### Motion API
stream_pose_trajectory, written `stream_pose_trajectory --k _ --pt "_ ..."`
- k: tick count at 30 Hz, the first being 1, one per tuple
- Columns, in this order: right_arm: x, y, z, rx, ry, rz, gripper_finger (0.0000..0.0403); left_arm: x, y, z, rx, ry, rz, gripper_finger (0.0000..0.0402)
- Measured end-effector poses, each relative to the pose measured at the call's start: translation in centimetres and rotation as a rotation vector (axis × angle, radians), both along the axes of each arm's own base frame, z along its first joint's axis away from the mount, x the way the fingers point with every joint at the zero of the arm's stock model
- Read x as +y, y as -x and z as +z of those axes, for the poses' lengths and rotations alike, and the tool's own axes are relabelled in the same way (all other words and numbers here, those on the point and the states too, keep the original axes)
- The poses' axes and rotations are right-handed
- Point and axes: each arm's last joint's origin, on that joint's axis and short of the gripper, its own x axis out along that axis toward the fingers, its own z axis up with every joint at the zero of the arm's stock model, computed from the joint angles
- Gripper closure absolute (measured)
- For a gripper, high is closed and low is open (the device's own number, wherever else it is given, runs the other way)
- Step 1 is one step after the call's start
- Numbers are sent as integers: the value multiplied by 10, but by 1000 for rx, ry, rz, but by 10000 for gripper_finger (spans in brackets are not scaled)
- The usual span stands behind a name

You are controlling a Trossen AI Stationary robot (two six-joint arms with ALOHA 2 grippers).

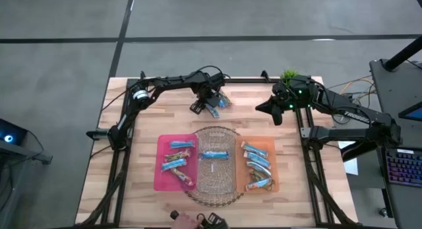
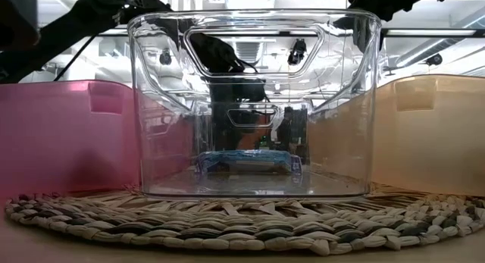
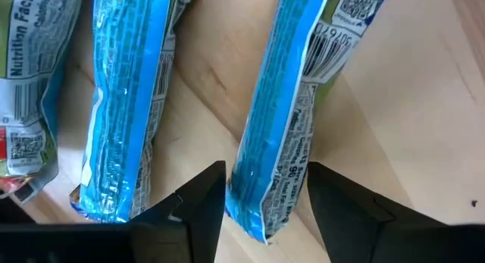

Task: Pick and place Granola Bars by type
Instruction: Put the blue granola bar into the transparent bin

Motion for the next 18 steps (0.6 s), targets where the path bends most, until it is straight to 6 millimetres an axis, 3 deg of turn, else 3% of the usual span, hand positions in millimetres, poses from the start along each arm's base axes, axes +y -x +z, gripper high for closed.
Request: stream_pose_trajectory --k 4,13,18 --pt "0 0 0 0 0 0 394 -2 0 0 7 4 -4 242" --pt "0 0 0 2 10 -6 394 -3 1 0 19 14 8 337" --pt "0 0 0 2 15 -5 394 -5 0 0 20 12 13 363"
